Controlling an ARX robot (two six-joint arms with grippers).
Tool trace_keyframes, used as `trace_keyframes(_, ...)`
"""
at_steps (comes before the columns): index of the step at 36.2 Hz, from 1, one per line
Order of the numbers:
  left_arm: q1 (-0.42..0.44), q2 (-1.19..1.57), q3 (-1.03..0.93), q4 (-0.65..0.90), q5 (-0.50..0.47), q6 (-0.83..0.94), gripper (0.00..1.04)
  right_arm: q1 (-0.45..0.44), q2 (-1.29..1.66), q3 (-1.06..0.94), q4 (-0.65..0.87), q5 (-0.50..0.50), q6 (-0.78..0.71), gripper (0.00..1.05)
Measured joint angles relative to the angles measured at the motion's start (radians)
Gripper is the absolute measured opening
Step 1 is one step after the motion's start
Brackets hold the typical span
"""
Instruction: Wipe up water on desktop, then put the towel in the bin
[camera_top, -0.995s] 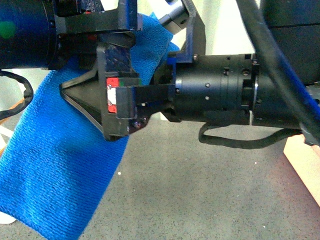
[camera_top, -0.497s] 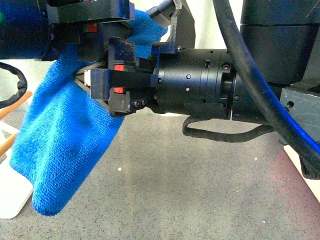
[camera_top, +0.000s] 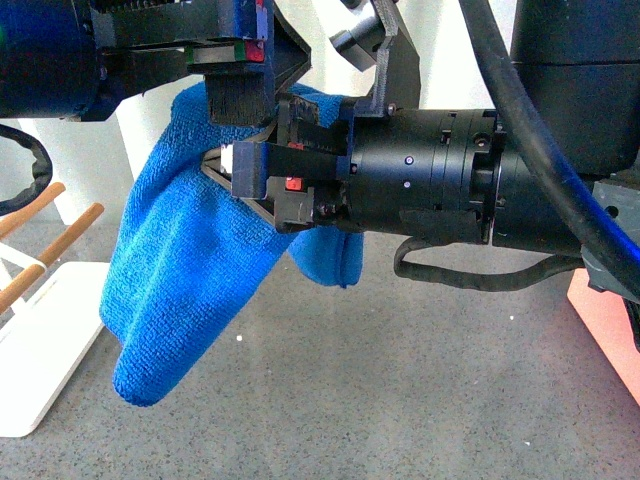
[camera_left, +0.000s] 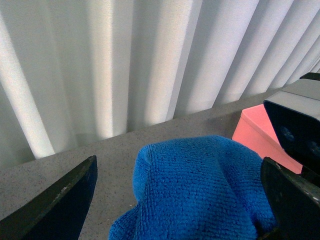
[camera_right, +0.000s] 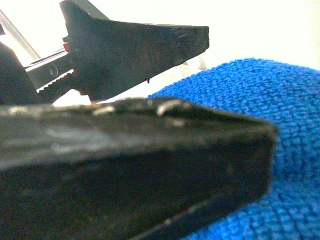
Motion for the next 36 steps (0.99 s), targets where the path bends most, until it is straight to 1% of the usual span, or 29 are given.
trace_keyframes(3,0.000,0.000,0.000,0.000,0.000,0.000,0.98,0.000,-0.002,-0.002,0.000,0.002,-0.003,0.06)
trace_keyframes(5,-0.009,0.000,-0.007,0.021,-0.056,0.010,0.96,-0.001,-0.002,-0.005,0.000,0.003,-0.006,0.06)
trace_keyframes(7,-0.022,-0.004,-0.039,0.102,-0.221,0.020,0.89,0.000,-0.003,-0.006,-0.002,0.002,-0.008,0.06)
trace_keyframes(8,-0.023,-0.006,-0.050,0.121,-0.259,0.024,0.87,0.000,-0.003,-0.006,-0.005,0.002,-0.008,0.06)
trace_keyframes(10,-0.022,-0.026,-0.098,0.180,-0.388,0.029,0.80,0.000,-0.003,-0.006,-0.007,0.003,-0.010,0.06)
trace_keyframes(11,-0.016,-0.048,-0.135,0.205,-0.458,0.033,0.74,0.002,-0.003,-0.006,-0.010,0.002,-0.012,0.06)
trace_keyframes(12,-0.003,-0.073,-0.173,0.221,-0.494,0.034,0.69,0.001,-0.003,-0.006,-0.017,0.005,-0.015,0.06)
trace_keyframes(13,0.013,-0.098,-0.206,0.231,-0.505,0.035,0.64,0.001,-0.004,-0.006,-0.028,0.010,-0.018,0.06)
trace_keyframes(15,0.040,-0.141,-0.259,0.243,-0.500,0.038,0.55,-0.003,-0.005,-0.006,-0.034,0.016,-0.022,0.06)
trace_keyframes(19,0.078,-0.200,-0.332,0.254,-0.475,0.039,0.41,-0.007,-0.005,-0.006,-0.042,0.024,-0.029,0.06)
trace_keyframes(29,0.148,-0.337,-0.475,0.256,-0.390,0.043,0.03,-0.018,-0.017,-0.023,-0.043,0.021,-0.034,0.06)
trace_keyframes(36,0.202,-0.451,-0.559,0.226,-0.349,0.048,0.04,-0.037,-0.024,-0.047,-0.041,0.020,-0.042,0.06)
